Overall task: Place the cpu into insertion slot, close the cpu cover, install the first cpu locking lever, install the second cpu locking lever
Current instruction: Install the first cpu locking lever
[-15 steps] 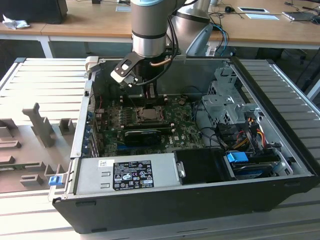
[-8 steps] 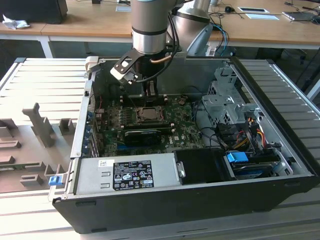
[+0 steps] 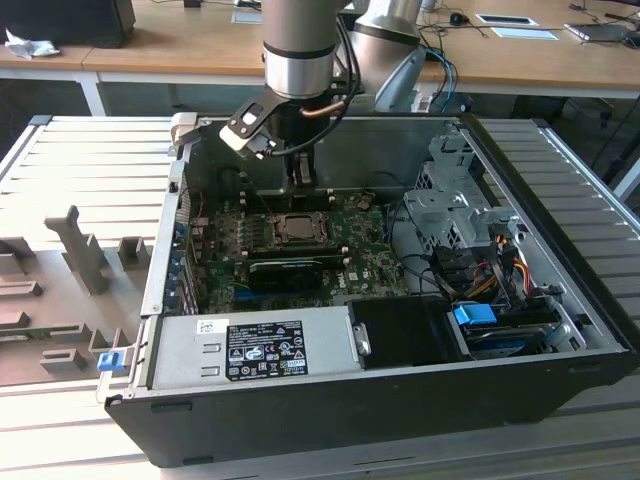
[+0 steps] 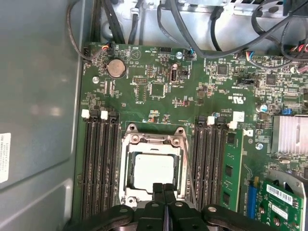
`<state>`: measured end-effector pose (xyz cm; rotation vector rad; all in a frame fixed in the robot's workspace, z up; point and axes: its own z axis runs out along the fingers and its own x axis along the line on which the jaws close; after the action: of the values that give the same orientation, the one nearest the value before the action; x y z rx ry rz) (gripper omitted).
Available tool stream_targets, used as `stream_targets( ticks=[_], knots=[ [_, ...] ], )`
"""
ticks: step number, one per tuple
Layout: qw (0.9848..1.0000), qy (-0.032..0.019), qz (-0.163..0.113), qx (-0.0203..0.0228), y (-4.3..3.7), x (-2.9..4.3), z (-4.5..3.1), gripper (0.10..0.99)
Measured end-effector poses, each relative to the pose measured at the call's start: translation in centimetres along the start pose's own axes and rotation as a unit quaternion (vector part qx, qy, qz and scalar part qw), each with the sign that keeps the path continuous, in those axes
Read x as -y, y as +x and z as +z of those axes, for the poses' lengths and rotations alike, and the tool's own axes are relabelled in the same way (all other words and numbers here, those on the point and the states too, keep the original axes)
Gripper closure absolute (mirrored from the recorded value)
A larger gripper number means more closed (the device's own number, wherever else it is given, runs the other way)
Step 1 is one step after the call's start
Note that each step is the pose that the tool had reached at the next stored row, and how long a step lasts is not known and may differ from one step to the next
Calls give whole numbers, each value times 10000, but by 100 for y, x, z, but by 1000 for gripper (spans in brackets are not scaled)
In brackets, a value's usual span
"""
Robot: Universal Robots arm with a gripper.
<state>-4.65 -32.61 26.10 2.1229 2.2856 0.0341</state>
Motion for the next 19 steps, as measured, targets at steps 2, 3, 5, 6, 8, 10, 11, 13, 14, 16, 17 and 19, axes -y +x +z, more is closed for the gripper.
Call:
stream_targets(
  ticks=[2, 3, 5, 6, 8, 10, 11, 13, 14, 16, 17, 19],
  knots=[
    [10000, 0, 0, 0, 0, -1, -40, 980],
    [10000, 0, 0, 0, 0, -2, -64, 980],
    [10000, 0, 0, 0, 0, -3, -107, 980],
    [10000, 0, 0, 0, 0, -4, -131, 980],
    [9999, 0, -122, -4, 0, -4, -132, 980],
    [9997, 0, -251, -8, 0, -3, -133, 980],
    [9995, 0, -303, -9, -1, -4, -133, 980],
    [9990, 0, -448, -14, -2, -3, -133, 980],
    [9987, -1, -500, -16, -2, -2, -133, 980],
    [9985, 0, -552, -17, -3, 5, -133, 980],
    [9982, 0, -600, -19, -2, 10, -133, 980],
    [9977, 0, -671, -21, -2, 14, -134, 980]
  ],
)
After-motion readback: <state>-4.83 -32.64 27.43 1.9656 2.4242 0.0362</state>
